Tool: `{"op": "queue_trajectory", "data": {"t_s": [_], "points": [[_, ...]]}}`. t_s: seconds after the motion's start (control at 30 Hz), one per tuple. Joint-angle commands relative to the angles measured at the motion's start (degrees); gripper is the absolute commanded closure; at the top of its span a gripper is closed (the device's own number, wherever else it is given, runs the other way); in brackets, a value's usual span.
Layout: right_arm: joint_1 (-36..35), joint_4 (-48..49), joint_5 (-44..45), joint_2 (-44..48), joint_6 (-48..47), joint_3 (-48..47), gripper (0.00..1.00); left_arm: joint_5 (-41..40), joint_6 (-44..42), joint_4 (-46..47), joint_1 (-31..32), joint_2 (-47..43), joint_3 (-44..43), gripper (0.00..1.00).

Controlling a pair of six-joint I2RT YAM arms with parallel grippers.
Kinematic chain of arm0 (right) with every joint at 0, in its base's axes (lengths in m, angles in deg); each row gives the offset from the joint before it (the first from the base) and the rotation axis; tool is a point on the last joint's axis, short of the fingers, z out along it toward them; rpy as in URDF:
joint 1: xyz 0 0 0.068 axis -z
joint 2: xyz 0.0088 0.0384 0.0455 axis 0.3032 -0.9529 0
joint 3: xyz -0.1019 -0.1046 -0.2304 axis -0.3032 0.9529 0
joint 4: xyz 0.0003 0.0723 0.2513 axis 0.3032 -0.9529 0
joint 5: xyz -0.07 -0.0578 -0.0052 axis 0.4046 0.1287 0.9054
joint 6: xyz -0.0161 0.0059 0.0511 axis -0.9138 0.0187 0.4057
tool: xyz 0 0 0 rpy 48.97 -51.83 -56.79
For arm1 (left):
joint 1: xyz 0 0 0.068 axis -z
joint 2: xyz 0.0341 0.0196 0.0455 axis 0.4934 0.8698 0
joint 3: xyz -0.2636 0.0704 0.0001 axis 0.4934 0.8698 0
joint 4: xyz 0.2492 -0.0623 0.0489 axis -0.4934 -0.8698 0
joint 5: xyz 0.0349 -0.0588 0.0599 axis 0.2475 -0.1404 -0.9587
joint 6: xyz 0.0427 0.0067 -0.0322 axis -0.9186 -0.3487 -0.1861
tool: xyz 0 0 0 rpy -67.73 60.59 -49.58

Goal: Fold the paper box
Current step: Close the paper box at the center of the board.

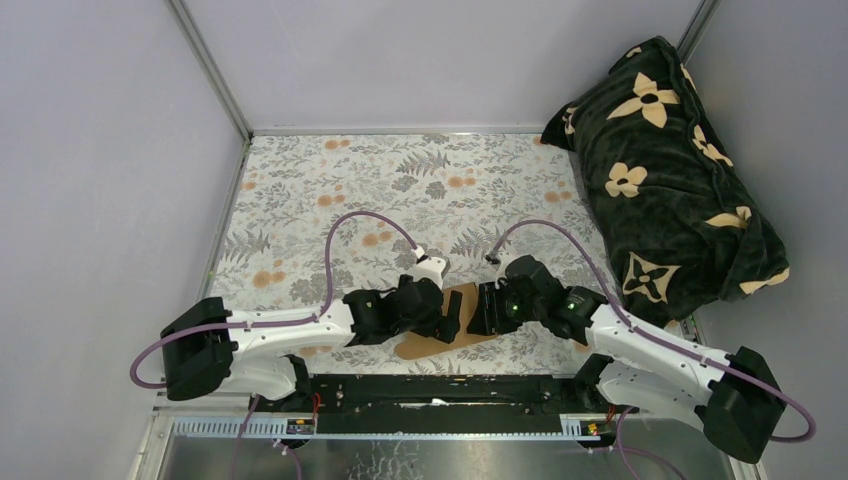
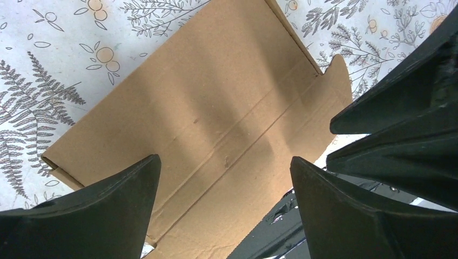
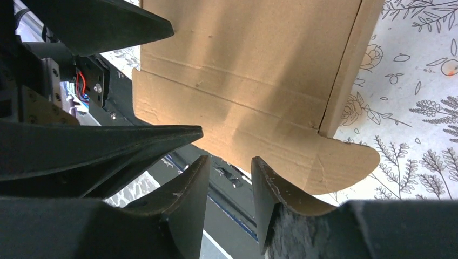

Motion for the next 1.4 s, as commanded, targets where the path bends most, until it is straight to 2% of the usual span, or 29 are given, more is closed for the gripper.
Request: {"op": "queue_trajectory", "data": {"t_s": [0.0,0.17,0.4,0.63,1.0,1.37], "points": [[-1.0,5.41,0.32,-2.0,1.2,1.37,0.58,-3.09,-2.31,-1.61,0.26,-1.4,-1.89,0.03],[-1.05,7.05,0.76,-3.07,1.65,2.61,0.58,-3.98,-4.23,-2.95,-0.98,-3.84,-2.16,0.01],[-1.05,8.24,1.3,-4.13,1.74,3.73,0.58,1.72,-7.52,0.72,-8.71,-6.16,0.84,0.01],[-1.04,9.32,1.89,-5.93,1.32,3.93,0.58,8.89,-10.42,6.56,-15.92,-0.63,2.22,0.02],[-1.05,12.22,5.3,-6.93,1.41,5.04,0.58,16.21,-12.47,12.82,-18.37,10.37,0.8,0.02],[-1.22,21.01,11.39,-6.14,2.88,10.8,0.6,17.95,-11.94,13.87,-18.39,9.32,2.09,0.02]]}}
